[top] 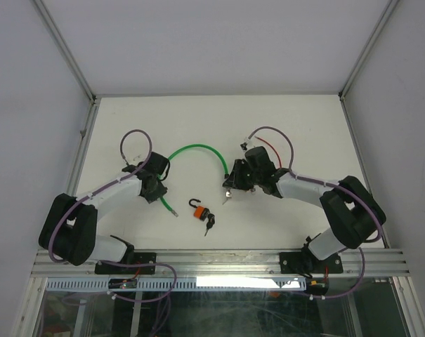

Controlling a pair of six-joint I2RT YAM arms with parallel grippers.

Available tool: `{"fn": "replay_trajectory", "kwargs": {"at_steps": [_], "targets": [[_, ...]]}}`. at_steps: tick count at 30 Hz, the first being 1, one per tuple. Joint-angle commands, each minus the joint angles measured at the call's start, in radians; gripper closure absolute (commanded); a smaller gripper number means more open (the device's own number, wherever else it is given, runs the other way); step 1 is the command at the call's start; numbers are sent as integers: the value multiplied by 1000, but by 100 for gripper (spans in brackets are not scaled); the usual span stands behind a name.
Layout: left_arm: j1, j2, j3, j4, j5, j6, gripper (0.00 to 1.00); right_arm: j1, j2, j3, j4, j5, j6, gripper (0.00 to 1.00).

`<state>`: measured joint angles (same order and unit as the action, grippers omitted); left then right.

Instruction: Unlock with the key

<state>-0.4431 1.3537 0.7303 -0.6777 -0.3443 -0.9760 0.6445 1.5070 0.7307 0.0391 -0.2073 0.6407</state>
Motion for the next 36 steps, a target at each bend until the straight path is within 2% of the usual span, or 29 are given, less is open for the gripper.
{"fn": "replay_trajectory", "kwargs": {"at_steps": [1,8,14,20,24,31,32,33,36], "targets": [[13,37,-15,21,-31,5,69,-4,37,21,-1,31,-42,97],[14,4,-27,-2,-70,-15,46,-5,87,27,4,34,-55,76],[14,-119,22,-76,-138,-16,31,-5,79,56,-29,56,-79,57],[13,-275,79,-138,-183,-13,15,-4,15,97,-101,82,-107,43],[14,-393,123,-169,-215,4,2,-5,-92,107,-145,108,-146,30],[13,-655,204,-129,-252,170,1,-22,-382,132,-281,294,-252,16],[14,-688,210,-122,-255,195,1,-22,-431,126,-291,335,-262,5],[14,-723,217,-113,-258,220,1,-24,-482,116,-297,369,-272,1],[14,-822,226,-81,-256,298,1,-26,-652,86,-321,475,-289,0]]}}
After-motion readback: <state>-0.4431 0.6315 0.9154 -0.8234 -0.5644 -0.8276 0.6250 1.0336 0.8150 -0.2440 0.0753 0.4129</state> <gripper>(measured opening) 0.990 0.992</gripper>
